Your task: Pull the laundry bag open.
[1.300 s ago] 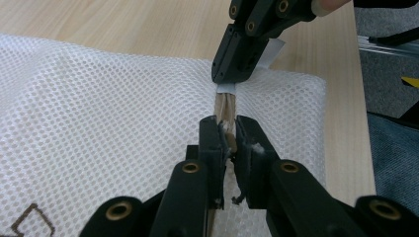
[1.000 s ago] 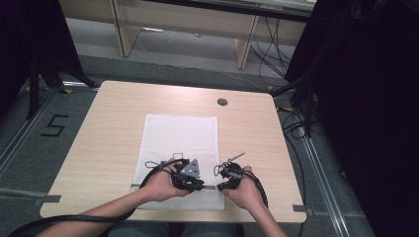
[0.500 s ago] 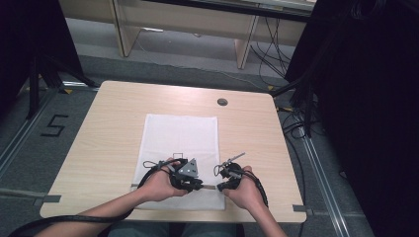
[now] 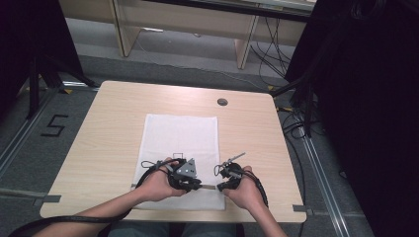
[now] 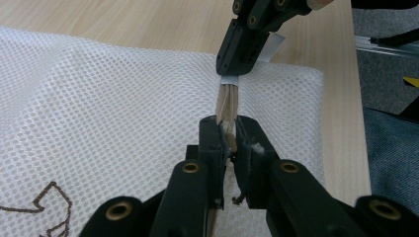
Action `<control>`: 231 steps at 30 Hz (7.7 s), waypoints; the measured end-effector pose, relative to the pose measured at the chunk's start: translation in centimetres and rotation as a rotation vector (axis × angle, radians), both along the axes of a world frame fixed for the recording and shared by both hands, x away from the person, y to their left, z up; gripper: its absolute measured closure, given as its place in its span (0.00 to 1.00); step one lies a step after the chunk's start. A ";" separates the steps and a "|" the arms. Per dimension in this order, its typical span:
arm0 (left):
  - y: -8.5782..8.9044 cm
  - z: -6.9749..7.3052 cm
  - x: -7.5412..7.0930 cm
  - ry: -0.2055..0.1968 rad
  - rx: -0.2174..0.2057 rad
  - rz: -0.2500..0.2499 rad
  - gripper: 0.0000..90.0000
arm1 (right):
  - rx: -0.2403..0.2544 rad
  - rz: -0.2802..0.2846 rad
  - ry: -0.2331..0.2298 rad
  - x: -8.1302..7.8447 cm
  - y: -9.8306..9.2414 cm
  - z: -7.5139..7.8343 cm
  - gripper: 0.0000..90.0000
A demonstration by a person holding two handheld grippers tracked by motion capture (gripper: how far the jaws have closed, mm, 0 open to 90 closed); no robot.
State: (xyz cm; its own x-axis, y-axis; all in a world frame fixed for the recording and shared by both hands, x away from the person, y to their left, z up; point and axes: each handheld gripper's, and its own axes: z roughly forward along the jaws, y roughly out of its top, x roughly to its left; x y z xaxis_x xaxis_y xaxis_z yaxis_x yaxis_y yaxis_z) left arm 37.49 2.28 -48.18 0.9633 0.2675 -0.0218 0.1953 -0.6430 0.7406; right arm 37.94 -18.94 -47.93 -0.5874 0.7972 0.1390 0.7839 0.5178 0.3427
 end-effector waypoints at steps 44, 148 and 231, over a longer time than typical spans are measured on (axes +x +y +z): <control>1.2 0.3 -0.1 -0.013 0.011 -0.005 0.91 | 0.008 0.019 -0.012 0.2 -0.1 -0.1 1.00; 4.5 0.2 -0.5 0.010 0.002 0.014 0.91 | 0.013 0.007 -0.014 0.1 -0.1 -0.1 1.00; 7.7 0.4 -1.1 -0.002 0.001 0.026 0.91 | 0.007 0.008 -0.021 0.0 0.0 -0.1 1.00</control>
